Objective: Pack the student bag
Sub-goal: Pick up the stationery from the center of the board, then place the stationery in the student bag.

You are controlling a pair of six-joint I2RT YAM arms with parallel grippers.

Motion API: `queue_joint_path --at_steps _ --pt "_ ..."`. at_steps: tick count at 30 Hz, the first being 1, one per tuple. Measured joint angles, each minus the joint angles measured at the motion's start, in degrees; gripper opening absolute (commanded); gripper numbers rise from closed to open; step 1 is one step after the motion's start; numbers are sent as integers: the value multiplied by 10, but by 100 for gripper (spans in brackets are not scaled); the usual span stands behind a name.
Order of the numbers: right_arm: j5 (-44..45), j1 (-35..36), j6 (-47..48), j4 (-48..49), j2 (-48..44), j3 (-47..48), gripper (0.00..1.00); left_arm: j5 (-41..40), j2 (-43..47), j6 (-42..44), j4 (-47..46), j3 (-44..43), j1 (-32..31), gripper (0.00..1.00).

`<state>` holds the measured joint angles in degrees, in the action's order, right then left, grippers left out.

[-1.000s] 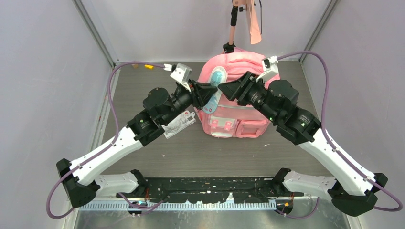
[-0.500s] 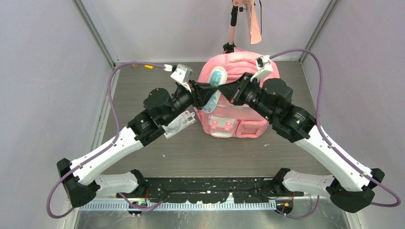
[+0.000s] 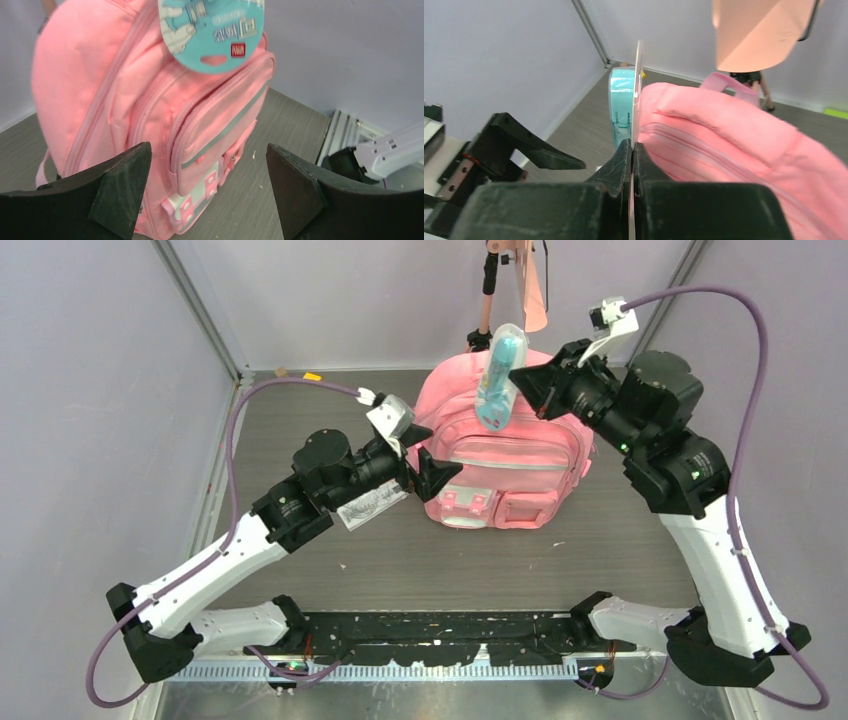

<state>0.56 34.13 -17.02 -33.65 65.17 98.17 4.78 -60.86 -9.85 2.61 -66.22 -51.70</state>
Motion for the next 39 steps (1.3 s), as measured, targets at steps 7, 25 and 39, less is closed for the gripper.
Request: queue_joint_path --at_steps 7,25,39 --pt "-176 -106 113 -99 3 35 0 70 -52 41 78 -43 5 76" --pt "-288 -117 322 -248 40 135 0 125 -114 113 59 -61 27 53" --pt "-298 -118 382 -301 101 220 0 128 -118 147 43 -61 27 59"
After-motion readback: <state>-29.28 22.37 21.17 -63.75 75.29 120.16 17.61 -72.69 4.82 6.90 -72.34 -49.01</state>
